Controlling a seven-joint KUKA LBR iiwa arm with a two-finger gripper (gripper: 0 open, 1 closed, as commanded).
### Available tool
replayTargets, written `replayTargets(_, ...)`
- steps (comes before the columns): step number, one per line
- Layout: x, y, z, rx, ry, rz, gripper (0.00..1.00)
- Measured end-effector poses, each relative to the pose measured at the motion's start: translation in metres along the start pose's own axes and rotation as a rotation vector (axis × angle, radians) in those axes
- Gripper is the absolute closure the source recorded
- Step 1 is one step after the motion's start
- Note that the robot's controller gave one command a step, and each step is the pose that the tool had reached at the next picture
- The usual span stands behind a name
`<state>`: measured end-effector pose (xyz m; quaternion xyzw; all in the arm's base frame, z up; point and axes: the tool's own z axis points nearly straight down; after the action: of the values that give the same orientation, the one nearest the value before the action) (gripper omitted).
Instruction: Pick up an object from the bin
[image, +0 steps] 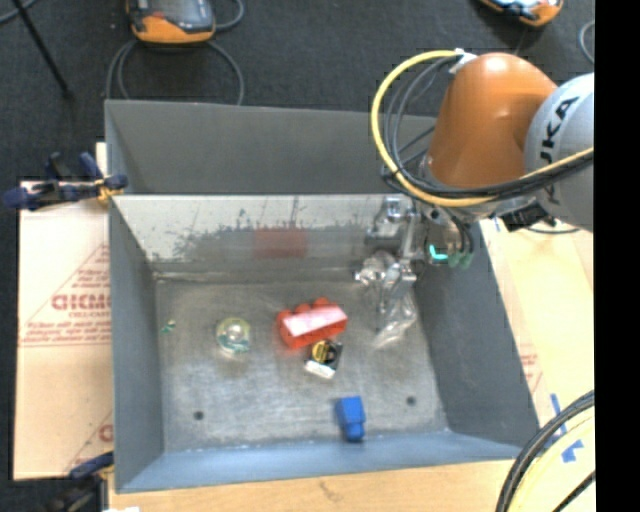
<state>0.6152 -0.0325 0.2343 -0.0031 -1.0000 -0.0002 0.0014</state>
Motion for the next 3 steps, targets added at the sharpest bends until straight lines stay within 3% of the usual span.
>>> replayTargets(1,0.006,0.067,0.138,0.0,0.0,-0.228,0.0)
replayTargets(2,-0.003,0.066,0.124,0.002,-0.029,-0.225,1.0)
replayTargets(3,0.004,0.066,0.133,0.0,-0.008,-0.226,0.0)
